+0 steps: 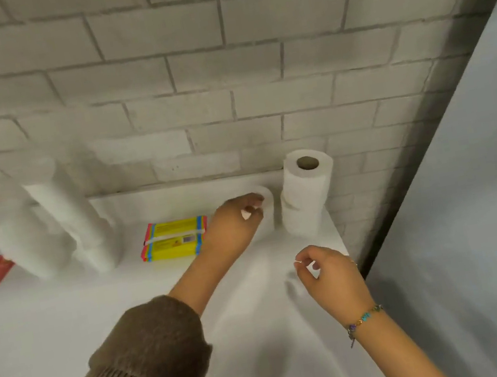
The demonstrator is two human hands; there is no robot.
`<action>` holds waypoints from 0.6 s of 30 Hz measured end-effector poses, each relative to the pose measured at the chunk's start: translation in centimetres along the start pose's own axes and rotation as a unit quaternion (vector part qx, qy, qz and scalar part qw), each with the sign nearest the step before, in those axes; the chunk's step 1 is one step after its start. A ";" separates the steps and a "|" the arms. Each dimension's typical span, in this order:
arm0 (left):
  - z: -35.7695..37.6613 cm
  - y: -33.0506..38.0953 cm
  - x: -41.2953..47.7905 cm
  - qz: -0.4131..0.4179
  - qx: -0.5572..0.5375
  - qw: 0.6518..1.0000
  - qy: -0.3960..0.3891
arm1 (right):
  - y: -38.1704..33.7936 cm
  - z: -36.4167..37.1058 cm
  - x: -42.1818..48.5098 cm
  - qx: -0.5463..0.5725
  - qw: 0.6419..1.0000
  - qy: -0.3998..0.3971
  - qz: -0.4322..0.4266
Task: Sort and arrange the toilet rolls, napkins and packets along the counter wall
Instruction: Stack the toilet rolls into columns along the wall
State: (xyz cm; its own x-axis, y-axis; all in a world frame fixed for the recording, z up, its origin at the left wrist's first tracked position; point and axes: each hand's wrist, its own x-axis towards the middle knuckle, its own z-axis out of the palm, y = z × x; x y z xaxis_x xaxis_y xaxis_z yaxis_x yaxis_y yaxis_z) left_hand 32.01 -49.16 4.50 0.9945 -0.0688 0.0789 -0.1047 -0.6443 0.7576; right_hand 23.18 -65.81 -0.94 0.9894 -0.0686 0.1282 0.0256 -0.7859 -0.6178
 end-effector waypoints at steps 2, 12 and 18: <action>-1.7 -3.2 -4.8 -0.018 0.014 1.000 -0.002 | -2.3 1.7 -0.4 0.013 1.000 -0.020 -0.020; -14.0 -16.4 -23.1 -0.149 -0.090 0.983 0.051 | -16.1 12.7 -7.5 0.029 0.986 -0.123 -0.109; -24.9 -25.7 -30.5 -0.155 -0.082 0.982 0.072 | -25.3 21.5 -13.9 0.043 0.987 -0.133 -0.079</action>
State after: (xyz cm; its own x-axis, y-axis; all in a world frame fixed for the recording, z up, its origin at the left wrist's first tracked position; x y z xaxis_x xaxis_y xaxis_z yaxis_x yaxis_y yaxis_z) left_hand 4.44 -11.55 -1.23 0.9699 0.2262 -0.0903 0.1925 -0.4847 0.8532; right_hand 11.90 -31.71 -3.78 0.9742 0.2242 0.0271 0.1839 -0.7175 -0.6718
